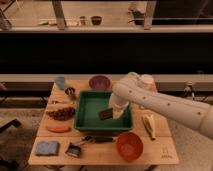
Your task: Place eraser in tray
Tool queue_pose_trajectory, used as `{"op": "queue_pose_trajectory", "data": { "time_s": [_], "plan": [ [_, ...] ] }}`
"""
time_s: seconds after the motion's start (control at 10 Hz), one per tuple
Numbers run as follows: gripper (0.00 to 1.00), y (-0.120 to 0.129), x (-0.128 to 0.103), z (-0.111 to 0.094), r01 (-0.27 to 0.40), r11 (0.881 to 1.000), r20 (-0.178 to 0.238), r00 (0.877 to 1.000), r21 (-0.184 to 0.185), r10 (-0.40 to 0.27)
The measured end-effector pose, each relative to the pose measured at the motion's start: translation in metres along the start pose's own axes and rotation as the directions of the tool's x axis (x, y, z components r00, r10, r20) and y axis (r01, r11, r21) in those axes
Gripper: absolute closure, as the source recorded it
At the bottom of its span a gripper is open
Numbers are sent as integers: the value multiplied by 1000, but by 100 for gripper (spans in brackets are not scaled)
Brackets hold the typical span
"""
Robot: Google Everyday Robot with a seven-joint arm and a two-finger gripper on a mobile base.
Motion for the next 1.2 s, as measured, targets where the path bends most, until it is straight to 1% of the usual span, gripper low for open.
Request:
{"op": "queue_pose_trajectory", "data": {
  "time_s": [0.1,0.2,0.3,0.4,0.5,0.6,0.7,0.8,1.0,1.2],
  "plan": [
    [97,-27,-2,10,-3,1000,1,1000,1,3],
    [100,-42,2,13,-7,1000,-2,1000,0,7],
    [100,-52,8,14,-11,1000,-2,1000,-1,11],
    [100,-55,13,14,-14,1000,-3,1000,-1,14],
    [100,-54,17,14,-20,1000,-2,1000,-3,20],
    [100,-52,16,14,-19,1000,0,1000,-3,19],
    [100,-44,7,13,-26,1000,6,1000,-3,26],
    [100,-39,7,13,-33,999,3,999,-3,33],
    [100,-39,6,15,-43,999,7,999,-4,43],
    [100,-44,17,19,-66,998,8,998,-1,66]
  ]
}}
